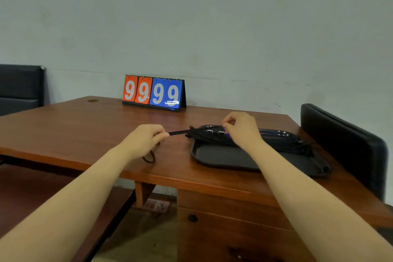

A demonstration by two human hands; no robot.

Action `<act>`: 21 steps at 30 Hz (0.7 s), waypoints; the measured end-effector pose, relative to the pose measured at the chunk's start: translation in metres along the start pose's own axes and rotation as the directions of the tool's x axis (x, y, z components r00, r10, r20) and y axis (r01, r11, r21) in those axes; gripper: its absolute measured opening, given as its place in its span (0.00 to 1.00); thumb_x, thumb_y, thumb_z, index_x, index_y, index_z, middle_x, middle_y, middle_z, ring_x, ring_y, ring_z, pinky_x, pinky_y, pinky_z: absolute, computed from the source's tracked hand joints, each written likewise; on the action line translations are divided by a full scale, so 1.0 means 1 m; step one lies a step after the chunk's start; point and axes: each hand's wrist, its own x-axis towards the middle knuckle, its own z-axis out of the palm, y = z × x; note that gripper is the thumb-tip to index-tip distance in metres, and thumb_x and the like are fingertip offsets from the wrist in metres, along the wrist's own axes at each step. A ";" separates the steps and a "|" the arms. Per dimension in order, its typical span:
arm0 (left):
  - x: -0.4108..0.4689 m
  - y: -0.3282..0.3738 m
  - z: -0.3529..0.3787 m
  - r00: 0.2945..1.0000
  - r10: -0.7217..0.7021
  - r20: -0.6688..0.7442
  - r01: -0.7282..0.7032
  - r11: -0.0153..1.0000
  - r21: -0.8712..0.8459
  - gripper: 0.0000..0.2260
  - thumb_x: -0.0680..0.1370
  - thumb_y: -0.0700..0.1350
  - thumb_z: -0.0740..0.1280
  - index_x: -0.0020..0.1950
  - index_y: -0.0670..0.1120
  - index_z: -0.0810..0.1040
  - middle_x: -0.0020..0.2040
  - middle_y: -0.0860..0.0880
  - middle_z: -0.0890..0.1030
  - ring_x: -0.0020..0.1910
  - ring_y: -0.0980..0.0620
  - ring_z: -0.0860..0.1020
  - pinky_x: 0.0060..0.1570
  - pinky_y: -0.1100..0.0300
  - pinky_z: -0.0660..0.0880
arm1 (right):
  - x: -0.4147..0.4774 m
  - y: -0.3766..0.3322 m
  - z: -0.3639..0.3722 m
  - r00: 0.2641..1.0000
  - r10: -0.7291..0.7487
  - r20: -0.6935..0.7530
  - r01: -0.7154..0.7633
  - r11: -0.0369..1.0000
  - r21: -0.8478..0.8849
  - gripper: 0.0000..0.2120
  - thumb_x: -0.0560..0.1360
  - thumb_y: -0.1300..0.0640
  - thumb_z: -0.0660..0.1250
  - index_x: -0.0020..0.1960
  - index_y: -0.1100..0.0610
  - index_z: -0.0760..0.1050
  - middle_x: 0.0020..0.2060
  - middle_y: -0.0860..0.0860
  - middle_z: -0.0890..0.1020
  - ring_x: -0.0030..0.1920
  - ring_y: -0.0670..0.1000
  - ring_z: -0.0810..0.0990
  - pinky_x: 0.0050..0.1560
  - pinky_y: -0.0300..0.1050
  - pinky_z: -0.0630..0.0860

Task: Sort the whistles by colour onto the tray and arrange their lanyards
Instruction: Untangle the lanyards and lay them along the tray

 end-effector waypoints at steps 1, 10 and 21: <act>0.003 -0.002 -0.002 1.000 -0.009 -0.009 0.009 1.000 0.004 0.09 0.79 0.51 0.61 0.43 0.50 0.77 0.40 0.52 0.79 0.42 0.54 0.78 0.44 0.60 0.74 | 0.004 0.018 -0.017 0.999 0.006 -0.052 -0.011 0.996 -0.094 0.06 0.77 0.61 0.65 0.49 0.57 0.80 0.44 0.50 0.82 0.45 0.46 0.78 0.52 0.40 0.73; 0.045 0.027 0.013 0.990 -0.061 -0.125 0.041 0.987 -0.154 0.08 0.81 0.46 0.60 0.53 0.47 0.79 0.45 0.50 0.79 0.41 0.56 0.74 0.43 0.62 0.69 | 0.007 0.129 -0.126 0.945 0.151 -0.291 -0.269 0.866 -0.423 0.10 0.76 0.66 0.58 0.42 0.62 0.77 0.38 0.57 0.81 0.33 0.53 0.74 0.34 0.43 0.69; 0.082 0.020 0.069 0.954 -0.242 -0.175 0.225 0.968 -0.111 0.06 0.75 0.52 0.69 0.43 0.50 0.75 0.46 0.51 0.78 0.47 0.52 0.75 0.48 0.55 0.74 | 0.002 0.158 -0.127 0.952 0.220 -0.211 -0.305 0.663 -0.683 0.08 0.76 0.66 0.60 0.50 0.61 0.76 0.44 0.56 0.78 0.41 0.56 0.78 0.39 0.47 0.76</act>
